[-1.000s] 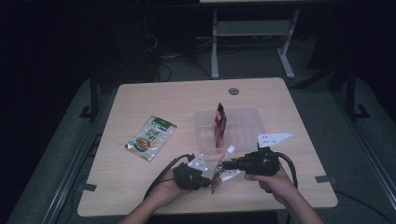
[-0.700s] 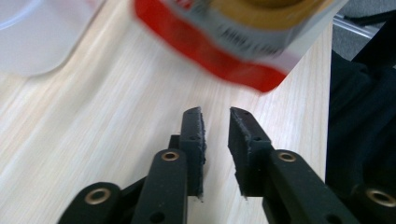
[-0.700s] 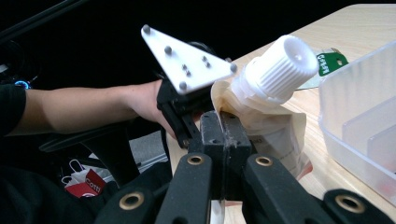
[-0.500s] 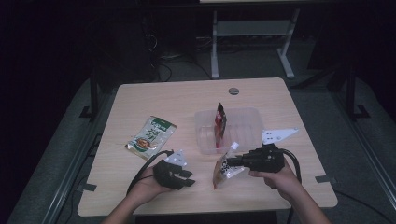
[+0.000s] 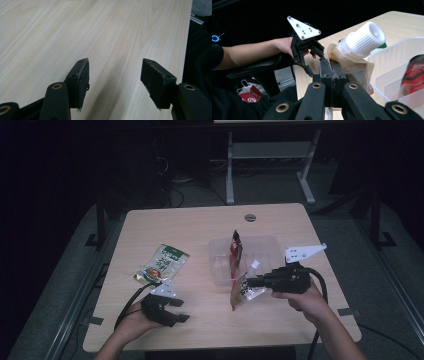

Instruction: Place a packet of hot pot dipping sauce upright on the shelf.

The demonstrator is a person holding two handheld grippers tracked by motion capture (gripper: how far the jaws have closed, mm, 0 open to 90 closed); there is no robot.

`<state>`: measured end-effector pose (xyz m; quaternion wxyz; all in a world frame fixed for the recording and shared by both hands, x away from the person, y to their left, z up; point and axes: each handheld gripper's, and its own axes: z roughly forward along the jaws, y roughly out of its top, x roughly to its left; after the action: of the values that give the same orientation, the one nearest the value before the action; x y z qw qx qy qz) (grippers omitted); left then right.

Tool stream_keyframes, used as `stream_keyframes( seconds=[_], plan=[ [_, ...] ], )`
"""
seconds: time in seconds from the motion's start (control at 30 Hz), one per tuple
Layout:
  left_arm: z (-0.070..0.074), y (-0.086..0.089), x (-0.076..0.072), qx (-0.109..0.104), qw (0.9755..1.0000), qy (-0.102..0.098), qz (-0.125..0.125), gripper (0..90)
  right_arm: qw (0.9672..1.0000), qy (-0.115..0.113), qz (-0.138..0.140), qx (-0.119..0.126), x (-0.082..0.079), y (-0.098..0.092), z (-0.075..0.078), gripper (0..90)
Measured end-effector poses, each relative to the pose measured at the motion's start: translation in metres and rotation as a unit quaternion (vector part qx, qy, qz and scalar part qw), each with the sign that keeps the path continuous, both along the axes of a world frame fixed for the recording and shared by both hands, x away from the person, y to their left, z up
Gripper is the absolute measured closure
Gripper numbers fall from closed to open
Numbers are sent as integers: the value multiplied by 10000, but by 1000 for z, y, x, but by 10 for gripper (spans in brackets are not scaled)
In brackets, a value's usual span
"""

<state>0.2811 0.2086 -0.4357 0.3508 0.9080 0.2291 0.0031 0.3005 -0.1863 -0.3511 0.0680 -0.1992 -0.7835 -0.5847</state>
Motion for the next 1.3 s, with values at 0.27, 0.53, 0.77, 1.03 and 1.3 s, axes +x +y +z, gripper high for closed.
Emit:
stream_keyframes(
  seconds=[0.27,0.53,0.77,1.03,1.3],
  plan=[
    [-3,0,3,-29,10000,-27,19,386,9997,-120,-161,130,6,-17,13,900],
    [-2,1,4,-35,10000,-51,25,380,9983,-251,-451,256,18,-34,26,900],
    [-2,2,5,-41,10000,-59,55,380,9971,-290,-663,249,38,-42,31,900],
    [-2,4,5,-21,10000,-79,38,381,9960,-189,-860,174,64,-41,24,900],
    [-2,4,5,-37,10000,-58,59,381,9953,-157,-949,57,81,-36,18,900]
  ],
)
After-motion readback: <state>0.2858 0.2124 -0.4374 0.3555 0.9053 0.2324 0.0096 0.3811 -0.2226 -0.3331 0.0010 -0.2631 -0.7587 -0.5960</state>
